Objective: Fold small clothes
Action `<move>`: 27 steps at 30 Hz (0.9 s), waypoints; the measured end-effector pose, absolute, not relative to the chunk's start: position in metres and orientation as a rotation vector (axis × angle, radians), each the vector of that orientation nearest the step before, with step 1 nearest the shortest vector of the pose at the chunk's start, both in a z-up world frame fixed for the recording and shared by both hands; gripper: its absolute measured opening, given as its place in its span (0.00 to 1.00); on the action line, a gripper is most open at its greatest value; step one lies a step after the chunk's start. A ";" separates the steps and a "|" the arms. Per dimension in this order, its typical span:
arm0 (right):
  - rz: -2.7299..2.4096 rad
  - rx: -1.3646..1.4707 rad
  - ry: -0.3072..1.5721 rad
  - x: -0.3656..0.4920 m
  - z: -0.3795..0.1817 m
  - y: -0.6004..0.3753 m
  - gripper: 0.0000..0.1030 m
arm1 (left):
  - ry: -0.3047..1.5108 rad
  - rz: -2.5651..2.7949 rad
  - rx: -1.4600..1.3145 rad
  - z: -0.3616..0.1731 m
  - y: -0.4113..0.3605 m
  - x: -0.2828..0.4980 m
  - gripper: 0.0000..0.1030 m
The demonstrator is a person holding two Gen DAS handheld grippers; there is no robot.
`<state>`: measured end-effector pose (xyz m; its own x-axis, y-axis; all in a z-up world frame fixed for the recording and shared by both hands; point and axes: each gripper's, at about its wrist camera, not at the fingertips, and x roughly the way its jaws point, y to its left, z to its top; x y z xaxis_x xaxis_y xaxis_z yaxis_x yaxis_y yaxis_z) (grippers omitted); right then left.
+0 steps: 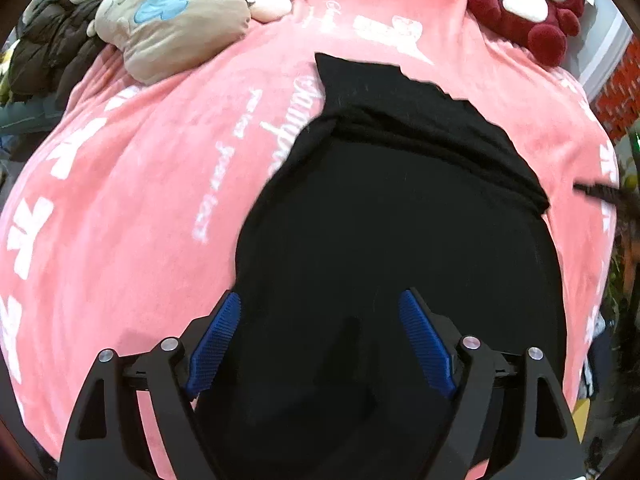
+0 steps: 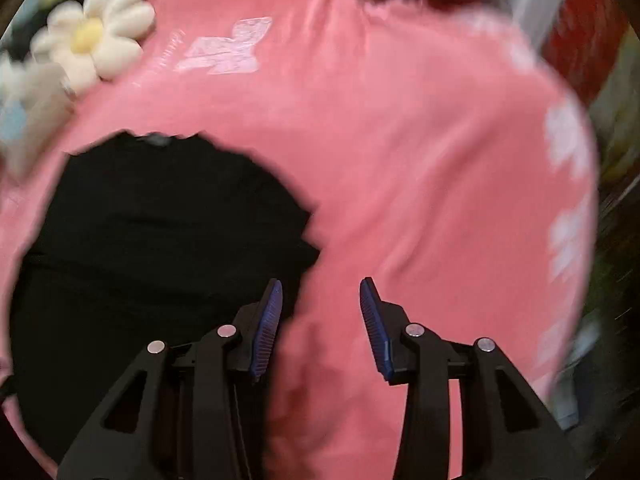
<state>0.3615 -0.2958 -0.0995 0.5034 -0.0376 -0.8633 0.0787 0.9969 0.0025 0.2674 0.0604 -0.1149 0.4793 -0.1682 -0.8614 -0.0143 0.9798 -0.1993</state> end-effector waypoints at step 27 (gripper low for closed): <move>0.093 0.242 0.922 0.423 -0.109 -0.298 0.05 | 0.967 0.083 -0.292 -0.117 0.125 0.445 0.02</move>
<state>0.4232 -0.2983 -0.1086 0.6021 0.1826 -0.7772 0.0239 0.9690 0.2461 0.4446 0.1248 -0.1167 0.5679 -0.0596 -0.8209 -0.1991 0.9578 -0.2073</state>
